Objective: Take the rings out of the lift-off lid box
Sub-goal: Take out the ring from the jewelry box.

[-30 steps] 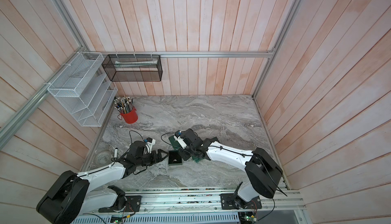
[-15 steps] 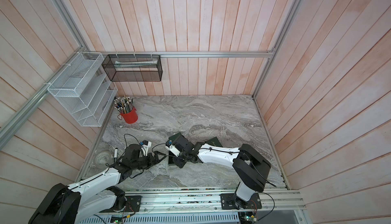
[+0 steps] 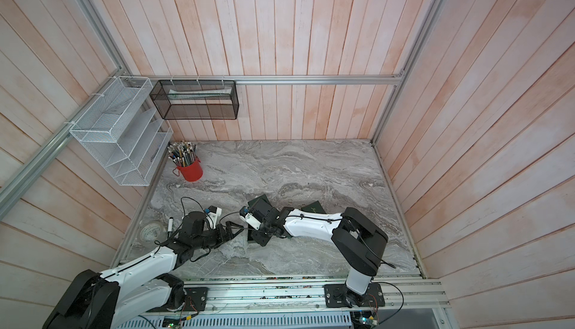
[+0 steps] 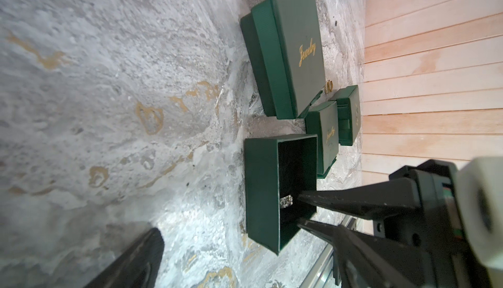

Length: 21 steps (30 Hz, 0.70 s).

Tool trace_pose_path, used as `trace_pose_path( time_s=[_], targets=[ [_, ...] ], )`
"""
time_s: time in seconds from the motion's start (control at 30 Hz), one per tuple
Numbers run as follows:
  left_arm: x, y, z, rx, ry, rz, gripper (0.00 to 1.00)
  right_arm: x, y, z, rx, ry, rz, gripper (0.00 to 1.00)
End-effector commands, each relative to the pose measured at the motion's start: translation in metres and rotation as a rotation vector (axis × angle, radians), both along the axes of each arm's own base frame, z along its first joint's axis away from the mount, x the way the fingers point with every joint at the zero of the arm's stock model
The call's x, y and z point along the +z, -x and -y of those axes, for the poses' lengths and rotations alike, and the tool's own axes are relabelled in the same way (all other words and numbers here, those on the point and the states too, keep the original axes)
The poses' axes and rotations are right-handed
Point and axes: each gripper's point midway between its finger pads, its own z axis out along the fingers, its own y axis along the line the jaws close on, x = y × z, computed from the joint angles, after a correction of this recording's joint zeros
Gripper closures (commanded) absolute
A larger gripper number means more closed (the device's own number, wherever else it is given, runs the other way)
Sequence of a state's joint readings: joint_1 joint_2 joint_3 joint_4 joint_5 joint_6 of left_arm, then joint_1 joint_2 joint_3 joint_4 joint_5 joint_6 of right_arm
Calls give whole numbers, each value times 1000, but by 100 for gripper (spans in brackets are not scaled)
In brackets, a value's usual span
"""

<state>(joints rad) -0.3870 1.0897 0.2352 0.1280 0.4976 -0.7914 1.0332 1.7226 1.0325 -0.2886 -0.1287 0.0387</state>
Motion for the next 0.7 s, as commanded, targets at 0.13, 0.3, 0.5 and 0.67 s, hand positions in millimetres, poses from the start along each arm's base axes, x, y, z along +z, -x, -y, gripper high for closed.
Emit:
trace_pose_path(
  time_s=[0.13, 0.3, 0.5, 0.67],
  targets=[
    [-24, 9, -11, 14, -66, -67, 1, -10, 1, 5, 19, 53, 8, 78],
    [-24, 9, -11, 13, -65, -66, 1, -14, 1, 6, 21, 65, 6, 78],
    [-26, 11, -13, 15, -67, -73, 1, -21, -1, 6, 21, 82, 14, 78],
    [-25, 11, -14, 20, -65, -68, 1, -24, -6, 6, 18, 104, 34, 77]
  ],
)
